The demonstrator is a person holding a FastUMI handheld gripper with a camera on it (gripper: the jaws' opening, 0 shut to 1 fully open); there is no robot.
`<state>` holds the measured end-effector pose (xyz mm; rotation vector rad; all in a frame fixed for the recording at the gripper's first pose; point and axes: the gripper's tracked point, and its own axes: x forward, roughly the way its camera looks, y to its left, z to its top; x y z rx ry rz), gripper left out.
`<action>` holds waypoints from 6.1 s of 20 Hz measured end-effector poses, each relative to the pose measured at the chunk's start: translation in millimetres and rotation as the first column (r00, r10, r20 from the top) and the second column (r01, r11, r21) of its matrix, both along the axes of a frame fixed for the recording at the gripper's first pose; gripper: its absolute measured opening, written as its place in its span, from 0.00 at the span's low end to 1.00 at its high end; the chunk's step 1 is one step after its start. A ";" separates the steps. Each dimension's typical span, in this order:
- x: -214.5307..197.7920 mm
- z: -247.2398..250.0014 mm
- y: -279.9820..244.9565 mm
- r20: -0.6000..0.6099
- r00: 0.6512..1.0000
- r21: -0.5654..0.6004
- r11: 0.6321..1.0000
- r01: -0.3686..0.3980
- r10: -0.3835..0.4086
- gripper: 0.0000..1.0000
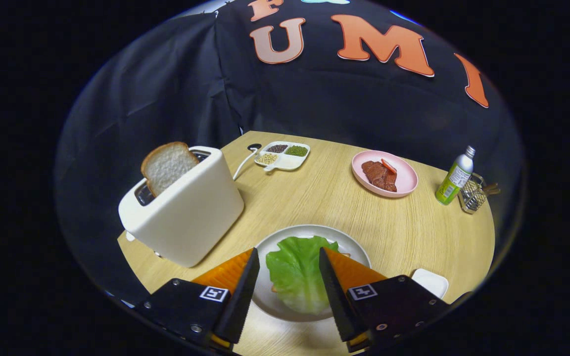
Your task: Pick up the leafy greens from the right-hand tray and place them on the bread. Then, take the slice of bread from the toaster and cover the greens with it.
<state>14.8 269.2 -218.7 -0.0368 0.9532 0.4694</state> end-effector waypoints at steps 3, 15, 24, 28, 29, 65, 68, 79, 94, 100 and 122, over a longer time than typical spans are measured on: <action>5.2 25.8 18.9 -0.015 1.000 0.019 1.000 -0.004 0.004 0.82; 27.6 82.0 129.7 -0.075 0.994 0.098 0.992 -0.078 0.085 0.88; 25.0 59.6 191.9 -0.236 0.964 0.049 0.992 -0.116 0.124 0.87; 31.0 47.4 202.8 -0.279 0.953 0.030 0.993 -0.110 0.114 0.83; 33.0 43.8 203.3 -0.286 0.953 0.022 0.994 -0.103 0.105 0.82; 43.1 97.6 71.8 -0.179 0.979 0.365 0.917 0.159 -0.099 0.08; 42.4 79.7 52.1 -0.181 0.976 0.355 0.917 0.182 -0.123 0.08; 14.4 1.6 -7.5 -0.301 0.937 0.329 0.903 0.277 -0.177 0.08; 3.0 -77.5 -67.0 -0.317 0.923 0.261 0.915 0.307 -0.219 0.08; 4.5 -88.3 -81.3 -0.241 0.948 0.194 0.947 0.257 -0.209 0.17; 30.7 63.4 -160.8 0.509 0.807 0.106 0.952 0.287 -0.300 0.77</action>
